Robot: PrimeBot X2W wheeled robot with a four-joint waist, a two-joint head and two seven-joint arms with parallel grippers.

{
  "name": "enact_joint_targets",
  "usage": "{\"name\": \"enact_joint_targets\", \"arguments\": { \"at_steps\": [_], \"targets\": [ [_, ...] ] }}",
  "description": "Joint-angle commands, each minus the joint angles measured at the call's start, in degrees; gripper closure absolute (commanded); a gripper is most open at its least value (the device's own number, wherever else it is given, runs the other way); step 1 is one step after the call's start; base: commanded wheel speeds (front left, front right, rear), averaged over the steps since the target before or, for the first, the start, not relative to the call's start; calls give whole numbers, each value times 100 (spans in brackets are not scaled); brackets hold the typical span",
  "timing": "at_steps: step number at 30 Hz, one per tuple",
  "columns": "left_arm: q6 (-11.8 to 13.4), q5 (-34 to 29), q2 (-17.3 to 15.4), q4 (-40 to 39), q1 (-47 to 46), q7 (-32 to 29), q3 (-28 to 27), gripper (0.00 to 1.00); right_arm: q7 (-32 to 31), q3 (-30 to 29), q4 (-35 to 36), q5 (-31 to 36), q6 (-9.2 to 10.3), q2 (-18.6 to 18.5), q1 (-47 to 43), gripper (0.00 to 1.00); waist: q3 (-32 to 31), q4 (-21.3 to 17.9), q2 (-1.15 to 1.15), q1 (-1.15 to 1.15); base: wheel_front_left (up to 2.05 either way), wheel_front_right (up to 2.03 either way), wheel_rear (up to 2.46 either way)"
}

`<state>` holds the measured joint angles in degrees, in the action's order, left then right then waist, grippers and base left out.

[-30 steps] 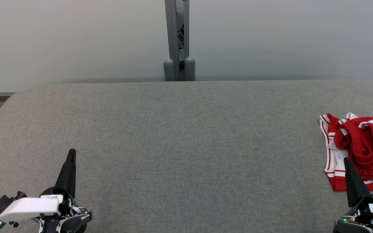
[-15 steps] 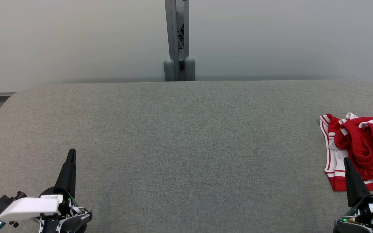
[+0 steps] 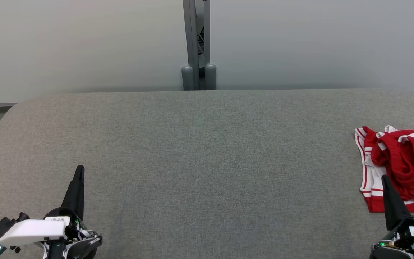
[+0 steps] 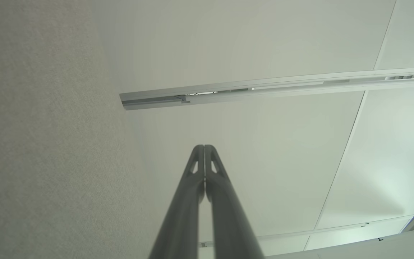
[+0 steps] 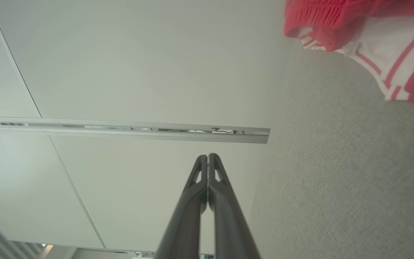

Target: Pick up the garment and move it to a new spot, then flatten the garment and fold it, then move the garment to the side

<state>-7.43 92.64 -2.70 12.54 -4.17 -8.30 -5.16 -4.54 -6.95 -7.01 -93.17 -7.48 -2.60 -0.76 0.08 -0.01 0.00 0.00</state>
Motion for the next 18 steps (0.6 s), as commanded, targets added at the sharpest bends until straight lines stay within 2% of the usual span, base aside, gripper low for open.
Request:
{"name": "enact_joint_targets", "arguments": {
  "at_steps": [1,18],
  "targets": [
    [-23,11,-34,-16,-100,-12,-23,100,-16,-16,17,-6,-2,-52,-17,100,0,0,0,0,0,0,0],
    [-23,11,-34,-16,-99,-12,-23,100,-16,-14,17,-6,-2,-53,-18,100,0,0,0,0,0,0,0]
  ]
}}
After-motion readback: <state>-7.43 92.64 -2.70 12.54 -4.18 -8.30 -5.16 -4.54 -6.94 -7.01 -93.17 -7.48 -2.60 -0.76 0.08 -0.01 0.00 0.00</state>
